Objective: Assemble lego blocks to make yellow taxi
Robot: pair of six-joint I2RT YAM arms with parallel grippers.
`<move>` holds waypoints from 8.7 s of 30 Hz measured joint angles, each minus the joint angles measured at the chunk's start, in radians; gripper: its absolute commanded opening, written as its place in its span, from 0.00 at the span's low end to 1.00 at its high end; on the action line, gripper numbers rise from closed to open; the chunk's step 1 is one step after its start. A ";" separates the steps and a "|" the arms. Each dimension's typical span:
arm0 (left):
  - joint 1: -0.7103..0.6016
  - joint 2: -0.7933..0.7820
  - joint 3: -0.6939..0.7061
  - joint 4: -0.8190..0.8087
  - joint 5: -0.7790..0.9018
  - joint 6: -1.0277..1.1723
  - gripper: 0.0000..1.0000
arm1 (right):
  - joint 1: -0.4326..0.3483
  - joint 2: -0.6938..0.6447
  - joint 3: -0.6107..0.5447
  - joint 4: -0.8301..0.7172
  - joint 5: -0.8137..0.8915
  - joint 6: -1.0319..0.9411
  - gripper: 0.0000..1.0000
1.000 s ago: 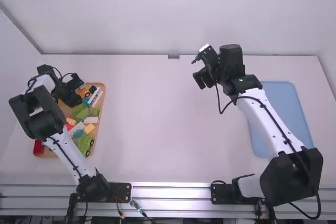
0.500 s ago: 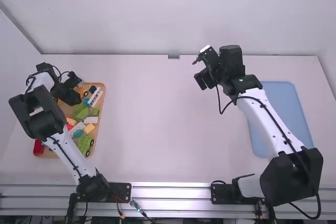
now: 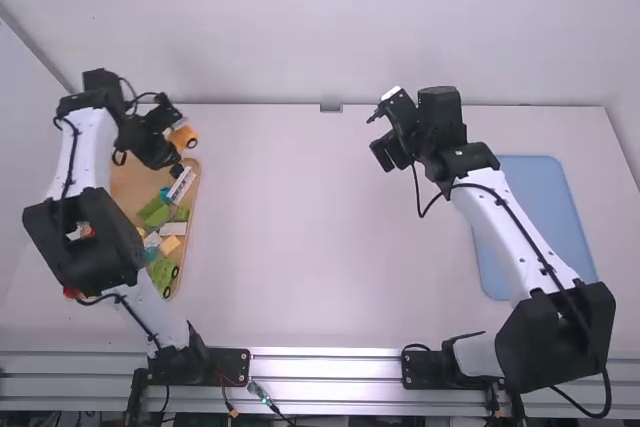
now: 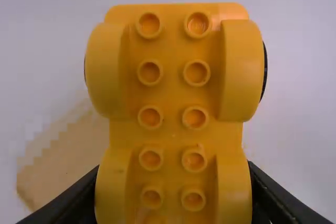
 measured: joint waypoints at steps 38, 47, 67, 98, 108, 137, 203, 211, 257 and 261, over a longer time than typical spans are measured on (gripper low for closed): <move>-0.972 -0.013 -0.592 0.586 -0.118 -0.179 0.26 | -0.153 0.000 0.000 -0.043 -0.005 0.154 0.99; -0.972 0.020 -0.603 0.582 -0.118 -0.137 0.99 | -0.153 0.000 0.000 -0.045 -0.003 0.155 0.99; -0.814 0.019 -0.330 0.262 -0.153 -0.233 0.99 | -0.153 0.000 0.000 -0.027 -0.003 0.158 0.99; 0.006 0.019 -0.155 0.299 -0.544 -0.749 0.99 | -0.153 0.000 0.000 0.010 -0.004 0.155 0.99; 0.111 0.019 -0.169 0.070 -0.507 -1.207 0.99 | -0.153 0.000 0.000 0.016 -0.004 0.139 0.99; 0.241 0.014 -0.480 0.261 -0.402 -1.570 0.53 | -0.153 0.000 0.000 0.017 -0.004 0.098 0.99; 0.126 -0.328 -0.525 0.381 -0.418 -1.585 0.29 | -0.153 0.000 0.002 0.159 -0.259 0.156 0.99; 0.165 -0.239 -0.614 0.447 -0.425 -1.593 0.29 | -0.153 0.000 0.002 0.159 -0.258 0.158 0.99; 0.326 -0.190 -0.799 0.735 -0.356 -1.441 0.53 | -0.153 0.000 0.002 0.149 -0.259 0.164 0.99; 0.326 -0.190 -0.802 0.791 -0.297 -1.429 0.50 | -0.153 0.000 0.002 0.136 -0.259 0.165 0.99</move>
